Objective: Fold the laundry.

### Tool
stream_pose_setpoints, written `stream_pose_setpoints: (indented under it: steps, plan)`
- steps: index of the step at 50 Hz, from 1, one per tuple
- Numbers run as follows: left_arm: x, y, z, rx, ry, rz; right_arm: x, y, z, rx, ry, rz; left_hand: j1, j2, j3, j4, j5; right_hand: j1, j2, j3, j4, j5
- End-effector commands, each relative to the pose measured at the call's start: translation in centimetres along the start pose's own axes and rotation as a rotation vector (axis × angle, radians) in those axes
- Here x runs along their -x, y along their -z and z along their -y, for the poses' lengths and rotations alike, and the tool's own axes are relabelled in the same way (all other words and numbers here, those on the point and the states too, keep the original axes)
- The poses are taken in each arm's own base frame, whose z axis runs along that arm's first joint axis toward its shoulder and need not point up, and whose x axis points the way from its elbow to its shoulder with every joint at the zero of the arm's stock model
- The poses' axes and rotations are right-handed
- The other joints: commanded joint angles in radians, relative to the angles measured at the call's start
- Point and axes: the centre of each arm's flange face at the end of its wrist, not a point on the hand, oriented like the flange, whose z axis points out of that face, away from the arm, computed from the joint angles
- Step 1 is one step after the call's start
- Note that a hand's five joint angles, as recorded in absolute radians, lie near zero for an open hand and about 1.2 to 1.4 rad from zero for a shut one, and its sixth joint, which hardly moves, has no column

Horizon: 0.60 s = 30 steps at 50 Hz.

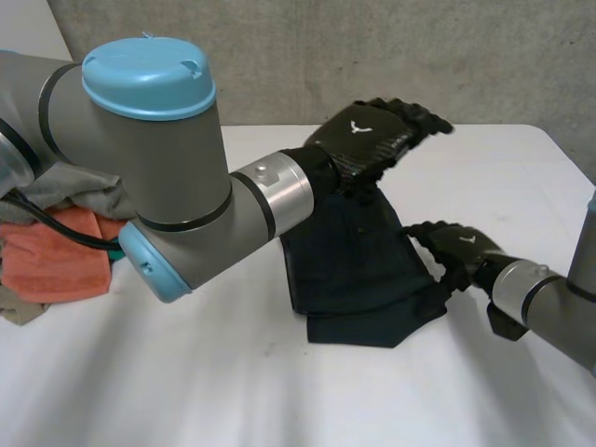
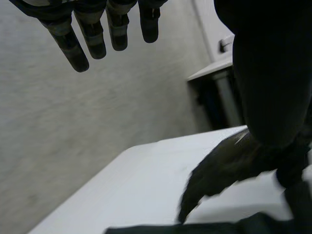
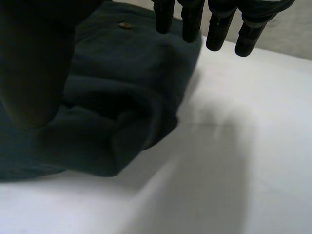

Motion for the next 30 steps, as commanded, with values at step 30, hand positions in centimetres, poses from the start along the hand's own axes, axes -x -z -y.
stream_pose_setpoints:
  steps: [30]
  plan:
    - [-0.7,0.7,0.6,-0.001,0.043,-0.01,-21.0,-7.0,6.4,-0.373,-0.056,-0.503,0.021,-0.014,0.003,0.004,-0.044,1.223,1.232,1.188,1.191,1.18]
